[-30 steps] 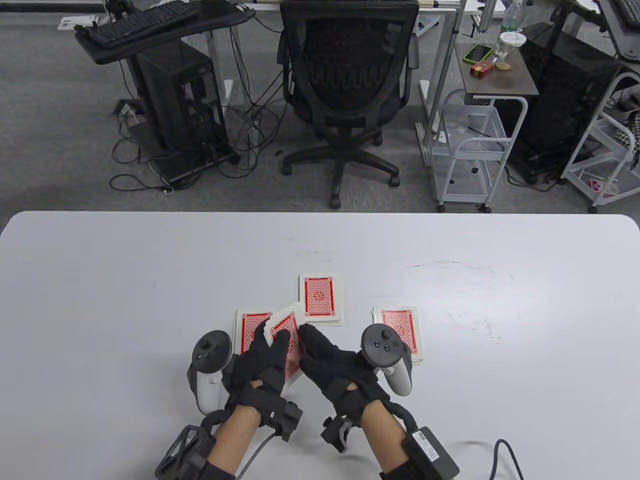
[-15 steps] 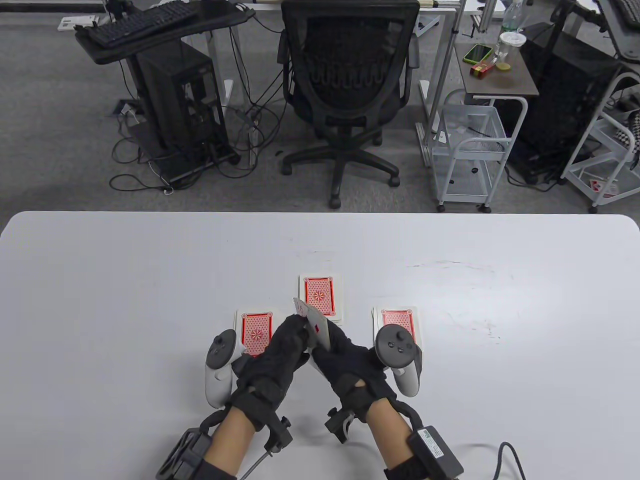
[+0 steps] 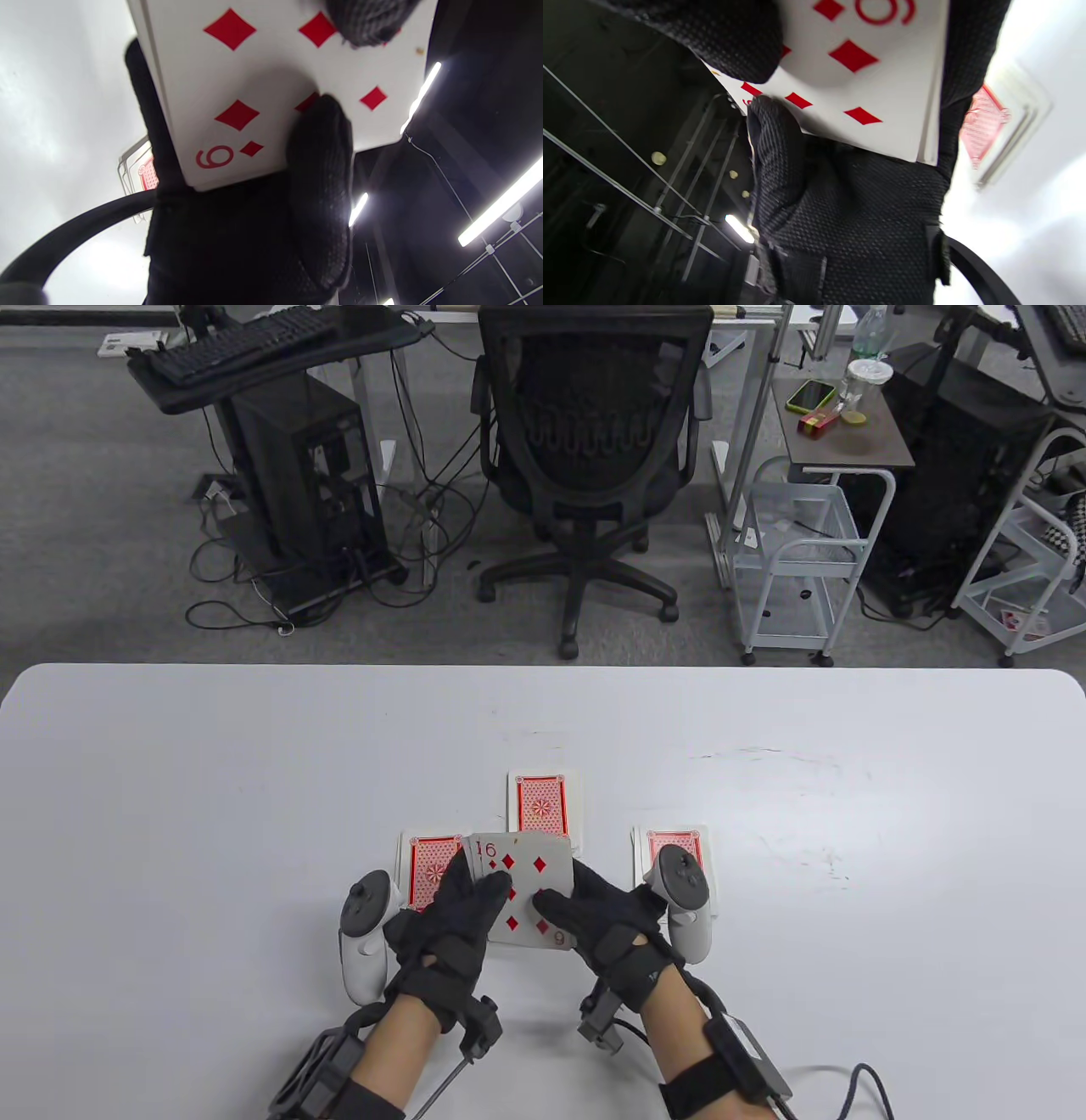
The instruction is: Four-player card dealing with fan arrangement
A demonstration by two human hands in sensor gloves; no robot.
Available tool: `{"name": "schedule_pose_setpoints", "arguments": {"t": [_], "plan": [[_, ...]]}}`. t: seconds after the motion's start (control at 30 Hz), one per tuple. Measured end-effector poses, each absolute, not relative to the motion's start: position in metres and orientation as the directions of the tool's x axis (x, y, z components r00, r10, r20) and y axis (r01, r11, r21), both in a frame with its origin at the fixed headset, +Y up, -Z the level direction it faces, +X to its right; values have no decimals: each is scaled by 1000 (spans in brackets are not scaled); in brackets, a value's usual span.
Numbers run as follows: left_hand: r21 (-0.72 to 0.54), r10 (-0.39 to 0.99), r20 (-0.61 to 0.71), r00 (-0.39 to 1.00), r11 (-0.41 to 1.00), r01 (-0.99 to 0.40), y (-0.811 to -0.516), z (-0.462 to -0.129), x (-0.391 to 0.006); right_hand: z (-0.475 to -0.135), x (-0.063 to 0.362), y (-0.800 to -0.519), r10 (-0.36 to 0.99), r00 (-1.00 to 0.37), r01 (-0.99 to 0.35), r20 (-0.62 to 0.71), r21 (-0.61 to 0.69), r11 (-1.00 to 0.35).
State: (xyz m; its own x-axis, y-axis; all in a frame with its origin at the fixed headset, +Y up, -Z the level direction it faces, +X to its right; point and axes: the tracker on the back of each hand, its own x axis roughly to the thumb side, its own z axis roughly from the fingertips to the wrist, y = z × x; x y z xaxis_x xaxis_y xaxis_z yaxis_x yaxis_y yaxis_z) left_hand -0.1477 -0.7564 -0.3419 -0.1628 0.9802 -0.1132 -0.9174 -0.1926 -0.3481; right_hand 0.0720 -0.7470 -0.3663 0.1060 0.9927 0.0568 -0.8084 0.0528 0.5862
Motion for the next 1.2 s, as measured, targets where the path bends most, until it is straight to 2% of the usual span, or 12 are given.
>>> {"name": "schedule_pose_setpoints", "arguments": {"t": [0.07, 0.2, 0.3, 0.37, 0.47, 0.6, 0.73, 0.83, 0.9, 0.97, 1.07, 1.2], "plan": [[-349, 981, -115, -154, -185, -919, -757, -341, -144, -366, 74, -745, 994, -26, -831, 107, 551, -81], [-296, 992, -85, -89, -110, -949, -762, -340, -142, -364, 88, -737, 960, -267, -849, 86, 450, -277], [-344, 999, -35, -23, -34, -938, -760, -340, -139, -359, 104, -729, 889, -418, -824, 186, 334, -457], [-301, 999, -26, 45, 35, -953, -760, -338, -138, -356, 113, -732, 901, -382, -846, 206, 314, -431], [-331, 993, 11, 113, 111, -937, -761, -336, -137, -353, 119, -738, 947, -265, -894, 179, 322, -311], [-328, 979, 21, 202, 198, -924, -764, -337, -139, -353, 122, -740, 920, -357, -836, 161, 384, -391], [-304, 934, -62, 351, 317, -898, -776, -336, -139, -353, 117, -762, 913, -401, -825, 76, 404, -396], [-248, 957, -132, 257, 219, -944, -782, -334, -139, -352, 109, -768, 935, -354, -868, 21, 364, -337], [-252, 971, -104, 214, 182, -950, -779, -334, -140, -352, 107, -762, 941, -334, -884, 62, 325, -335], [-240, 976, -86, 202, 176, -954, -778, -333, -142, -352, 108, -761, 946, -314, -883, 80, 343, -322], [-284, 966, -137, 218, 173, -943, -784, -335, -139, -352, 107, -770, 955, -296, -888, 18, 363, -283], [-252, 982, -105, 160, 129, -959, -779, -332, -137, -348, 102, -764, 965, -253, -901, 66, 347, -260]]}}
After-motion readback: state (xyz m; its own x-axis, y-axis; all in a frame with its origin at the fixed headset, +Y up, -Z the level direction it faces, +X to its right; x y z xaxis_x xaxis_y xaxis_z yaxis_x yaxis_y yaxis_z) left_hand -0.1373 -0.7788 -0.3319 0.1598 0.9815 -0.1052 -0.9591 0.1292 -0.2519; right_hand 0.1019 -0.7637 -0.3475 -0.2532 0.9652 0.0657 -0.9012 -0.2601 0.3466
